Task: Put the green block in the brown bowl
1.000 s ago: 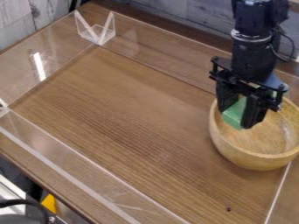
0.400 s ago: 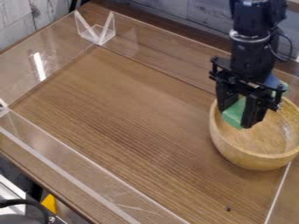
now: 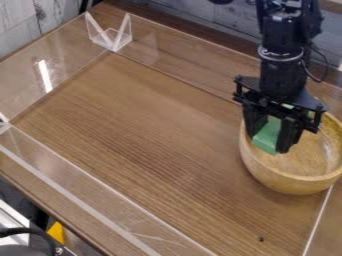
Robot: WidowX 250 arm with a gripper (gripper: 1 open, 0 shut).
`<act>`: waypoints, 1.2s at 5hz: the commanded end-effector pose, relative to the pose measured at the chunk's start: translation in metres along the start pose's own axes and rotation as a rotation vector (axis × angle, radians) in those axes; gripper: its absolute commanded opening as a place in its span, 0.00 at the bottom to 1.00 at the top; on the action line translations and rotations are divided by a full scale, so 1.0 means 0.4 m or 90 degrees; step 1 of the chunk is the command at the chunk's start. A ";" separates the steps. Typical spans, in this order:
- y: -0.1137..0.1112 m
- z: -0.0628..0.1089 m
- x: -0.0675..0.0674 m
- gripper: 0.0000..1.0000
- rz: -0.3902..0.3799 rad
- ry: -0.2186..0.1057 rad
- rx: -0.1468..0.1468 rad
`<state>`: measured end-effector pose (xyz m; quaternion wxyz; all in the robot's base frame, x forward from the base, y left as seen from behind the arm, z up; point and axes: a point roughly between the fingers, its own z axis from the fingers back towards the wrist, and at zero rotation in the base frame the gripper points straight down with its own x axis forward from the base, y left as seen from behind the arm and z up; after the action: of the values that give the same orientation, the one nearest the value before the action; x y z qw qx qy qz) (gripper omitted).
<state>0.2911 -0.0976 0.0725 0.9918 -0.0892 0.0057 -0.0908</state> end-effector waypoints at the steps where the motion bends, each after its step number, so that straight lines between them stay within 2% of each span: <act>1: -0.031 0.071 0.003 0.00 -0.040 -0.045 -0.001; 2: -0.048 0.088 -0.005 0.00 -0.080 -0.042 -0.002; 3: -0.072 0.100 0.006 0.00 -0.116 -0.040 -0.004; 4: -0.085 0.093 0.015 0.00 -0.144 -0.031 -0.004; 6: -0.062 0.047 0.015 0.00 -0.151 -0.018 -0.004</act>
<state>0.2893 -0.1196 0.0841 0.9751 -0.0905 0.0023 -0.2026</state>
